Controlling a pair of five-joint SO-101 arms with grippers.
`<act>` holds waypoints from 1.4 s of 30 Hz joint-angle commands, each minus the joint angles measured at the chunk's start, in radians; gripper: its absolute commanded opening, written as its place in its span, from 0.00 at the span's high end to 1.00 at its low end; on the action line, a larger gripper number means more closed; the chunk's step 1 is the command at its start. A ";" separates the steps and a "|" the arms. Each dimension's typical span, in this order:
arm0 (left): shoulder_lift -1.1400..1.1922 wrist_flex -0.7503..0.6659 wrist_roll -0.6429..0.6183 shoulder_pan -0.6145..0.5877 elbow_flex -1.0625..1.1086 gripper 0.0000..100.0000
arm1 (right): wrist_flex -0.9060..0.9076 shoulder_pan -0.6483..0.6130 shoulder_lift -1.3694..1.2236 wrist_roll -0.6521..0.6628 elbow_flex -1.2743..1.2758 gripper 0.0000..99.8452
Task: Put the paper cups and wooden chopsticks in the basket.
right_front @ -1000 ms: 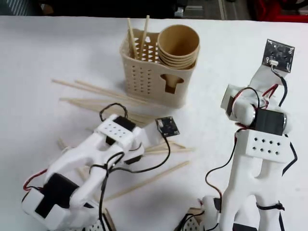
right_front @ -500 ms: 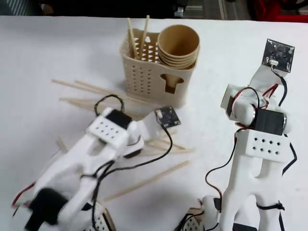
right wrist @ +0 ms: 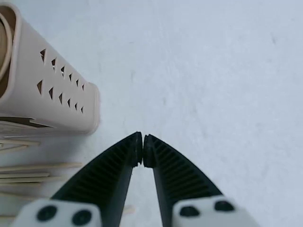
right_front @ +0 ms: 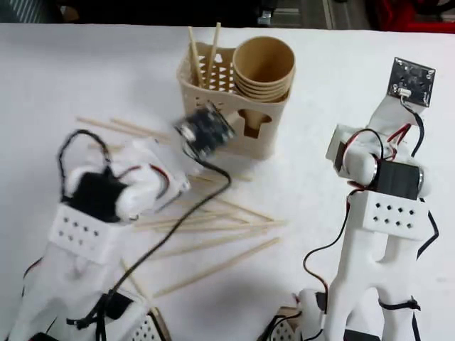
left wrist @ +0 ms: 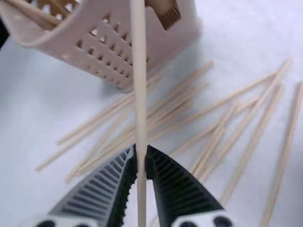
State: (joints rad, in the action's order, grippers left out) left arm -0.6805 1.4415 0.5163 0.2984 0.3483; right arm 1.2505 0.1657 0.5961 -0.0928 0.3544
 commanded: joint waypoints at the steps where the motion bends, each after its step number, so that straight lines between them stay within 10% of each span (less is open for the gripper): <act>1: -0.031 -0.069 -0.080 -0.012 -0.153 0.98 | -0.013 0.007 0.019 -0.002 -0.008 0.98; 23: 0.147 -1.231 -0.413 -0.013 -0.005 0.98 | -0.015 0.007 0.019 -0.005 -0.008 0.98; 32: 0.354 -1.300 -0.411 -0.018 -0.003 0.97 | -0.016 0.008 0.019 -0.002 -0.008 0.98; 42: 0.309 -0.876 -0.408 -0.035 -0.126 0.84 | -0.018 0.008 0.019 -0.002 -0.008 0.98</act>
State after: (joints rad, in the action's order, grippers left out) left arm -0.3153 0.4641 0.1112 0.2770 0.3038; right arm 1.2505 0.1657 0.5961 -0.0928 0.3544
